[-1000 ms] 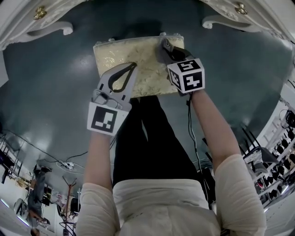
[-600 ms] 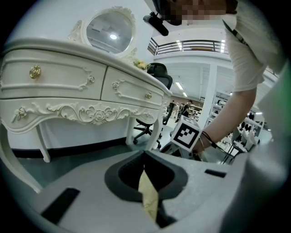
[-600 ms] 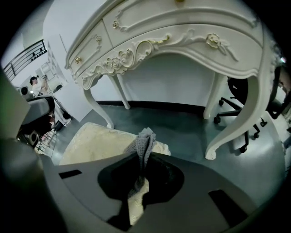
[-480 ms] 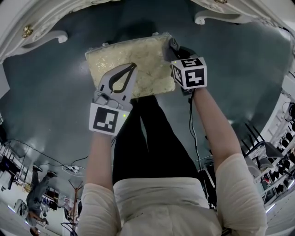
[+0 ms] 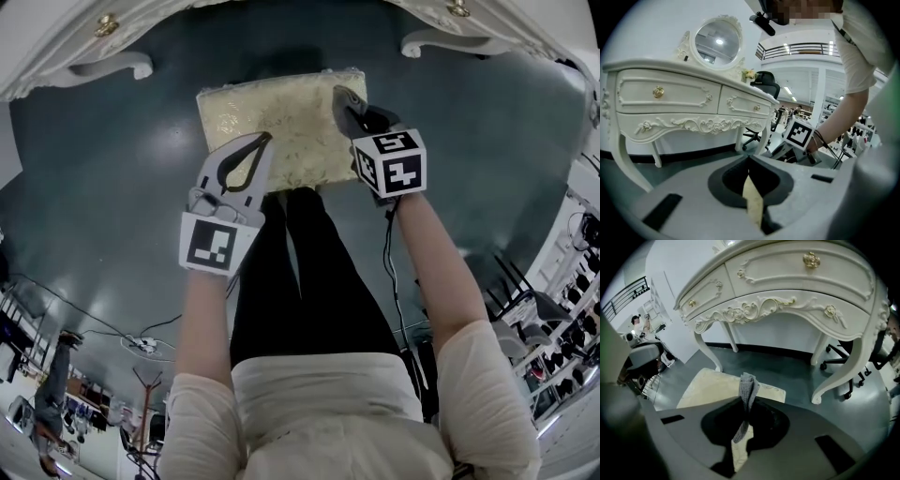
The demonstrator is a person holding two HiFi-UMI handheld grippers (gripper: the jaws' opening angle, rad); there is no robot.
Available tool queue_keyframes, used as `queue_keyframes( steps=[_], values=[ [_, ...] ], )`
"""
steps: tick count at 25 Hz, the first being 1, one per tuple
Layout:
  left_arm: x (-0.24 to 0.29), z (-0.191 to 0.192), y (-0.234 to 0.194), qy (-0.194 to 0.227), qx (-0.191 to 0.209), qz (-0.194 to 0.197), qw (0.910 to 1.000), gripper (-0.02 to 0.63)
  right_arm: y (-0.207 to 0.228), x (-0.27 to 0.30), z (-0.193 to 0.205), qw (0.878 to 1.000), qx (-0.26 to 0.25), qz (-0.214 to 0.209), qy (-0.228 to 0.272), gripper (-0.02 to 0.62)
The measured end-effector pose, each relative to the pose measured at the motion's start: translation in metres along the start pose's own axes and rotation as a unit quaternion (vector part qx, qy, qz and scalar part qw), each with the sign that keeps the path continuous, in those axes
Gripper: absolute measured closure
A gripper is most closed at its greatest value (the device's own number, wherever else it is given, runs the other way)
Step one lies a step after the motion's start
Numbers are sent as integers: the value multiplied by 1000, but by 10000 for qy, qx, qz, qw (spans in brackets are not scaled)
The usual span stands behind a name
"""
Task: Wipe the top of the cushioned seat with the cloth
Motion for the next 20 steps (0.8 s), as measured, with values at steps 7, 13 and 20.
queue_keyframes(
  steps=[7,13,20],
  values=[
    [-67,25,-21,-99,125,-137,9998,604,-89,21,15,9987,-16,-496,-128,569],
    [-124,58,-46,-220,-54,-359,9991,603,-168,51,26,9962,-35,-823,-286,568],
    [-161,97,-66,-208,-295,-449,9983,604,-225,80,42,9941,-206,-950,-486,568]
  ],
)
Point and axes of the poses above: the fingertips, and each gripper's own axes: x forward along the fingers, y to its right, z out of its underside, the point moved 9 cm from there along -x, backward along the fingers, and after that the axes turned 13 degrees about x, right-handed, at the moved point
